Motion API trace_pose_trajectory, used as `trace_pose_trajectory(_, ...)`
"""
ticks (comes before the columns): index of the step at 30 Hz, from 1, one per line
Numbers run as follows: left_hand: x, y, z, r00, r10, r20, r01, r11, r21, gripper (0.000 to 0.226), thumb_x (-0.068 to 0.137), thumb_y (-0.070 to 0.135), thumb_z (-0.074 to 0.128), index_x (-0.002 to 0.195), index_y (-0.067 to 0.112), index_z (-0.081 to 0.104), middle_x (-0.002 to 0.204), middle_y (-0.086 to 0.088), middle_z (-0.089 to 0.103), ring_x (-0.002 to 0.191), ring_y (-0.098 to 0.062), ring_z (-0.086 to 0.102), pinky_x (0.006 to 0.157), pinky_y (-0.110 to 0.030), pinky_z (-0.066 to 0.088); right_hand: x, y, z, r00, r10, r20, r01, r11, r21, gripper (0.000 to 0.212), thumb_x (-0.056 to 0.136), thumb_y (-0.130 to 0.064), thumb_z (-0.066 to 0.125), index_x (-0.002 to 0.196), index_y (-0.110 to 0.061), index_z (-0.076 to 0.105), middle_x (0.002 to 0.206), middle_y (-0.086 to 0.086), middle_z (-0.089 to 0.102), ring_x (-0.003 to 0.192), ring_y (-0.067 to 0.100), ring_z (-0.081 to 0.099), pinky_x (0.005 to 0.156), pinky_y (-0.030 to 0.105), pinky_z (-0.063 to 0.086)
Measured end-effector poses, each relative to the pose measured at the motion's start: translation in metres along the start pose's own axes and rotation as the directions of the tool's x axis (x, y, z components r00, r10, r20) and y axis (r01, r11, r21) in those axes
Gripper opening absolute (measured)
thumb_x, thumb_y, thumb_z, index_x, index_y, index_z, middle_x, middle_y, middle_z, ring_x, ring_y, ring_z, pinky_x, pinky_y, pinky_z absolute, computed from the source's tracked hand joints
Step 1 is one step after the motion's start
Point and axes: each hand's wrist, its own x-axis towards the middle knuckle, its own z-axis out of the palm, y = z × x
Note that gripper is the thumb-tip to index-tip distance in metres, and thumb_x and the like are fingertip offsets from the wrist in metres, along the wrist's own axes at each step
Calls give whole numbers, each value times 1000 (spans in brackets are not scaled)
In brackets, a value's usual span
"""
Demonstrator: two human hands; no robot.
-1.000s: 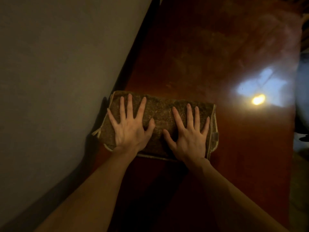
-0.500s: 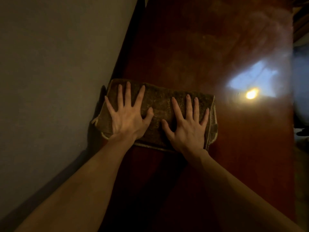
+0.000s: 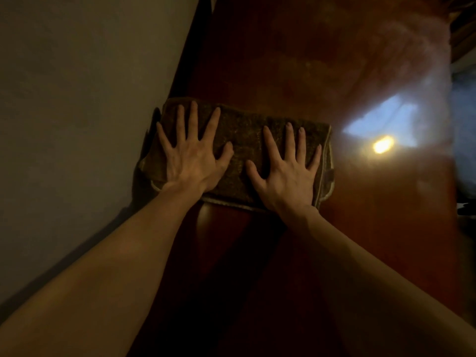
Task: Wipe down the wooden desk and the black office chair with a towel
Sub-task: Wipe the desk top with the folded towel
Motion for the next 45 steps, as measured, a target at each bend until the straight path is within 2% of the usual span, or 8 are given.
trace_pose_trajectory(13, 68, 7, -1, 999, 1, -37, -1, 1000, -17, 77, 95, 71, 17, 163, 39, 0, 172, -10, -6, 157, -32, -10, 120, -68, -6, 71, 3, -7, 1000, 14, -13, -14, 1000, 13, 79, 94, -79, 23, 162, -42, 10, 173, 5, -1, 158, 27, -12, 122, 65, -5)
trace_pose_trajectory(23, 70, 13, -4, 1000, -16, -15, 16, 1000, -9, 76, 97, 71, 16, 163, 38, -4, 172, -8, -9, 157, -30, -13, 121, -67, -4, 69, 4, -5, 999, 2, -46, -2, 1000, 2, 77, 95, -79, 18, 163, -42, 7, 173, 4, -2, 158, 27, -13, 122, 64, -8)
trace_pose_trajectory(34, -5, 7, -3, 1000, 0, 1, 0, 1000, -25, 84, 94, 74, 14, 163, 31, -10, 171, -9, -13, 157, -29, -15, 122, -67, -2, -9, 1, 0, 999, -47, -12, 46, 998, -39, 77, 97, -77, 17, 163, -39, 3, 172, 4, -4, 157, 25, -17, 123, 62, -7)
trace_pose_trajectory(45, -75, 8, 5, 997, 68, -41, -68, 998, -4, 83, 94, 74, 15, 164, 31, 1, 172, -10, -1, 158, -30, -5, 121, -68, -3, -103, 1, 8, 1000, -7, -3, 7, 999, -33, 75, 99, -71, 20, 164, -35, 5, 172, 6, -5, 157, 25, -16, 123, 61, -7)
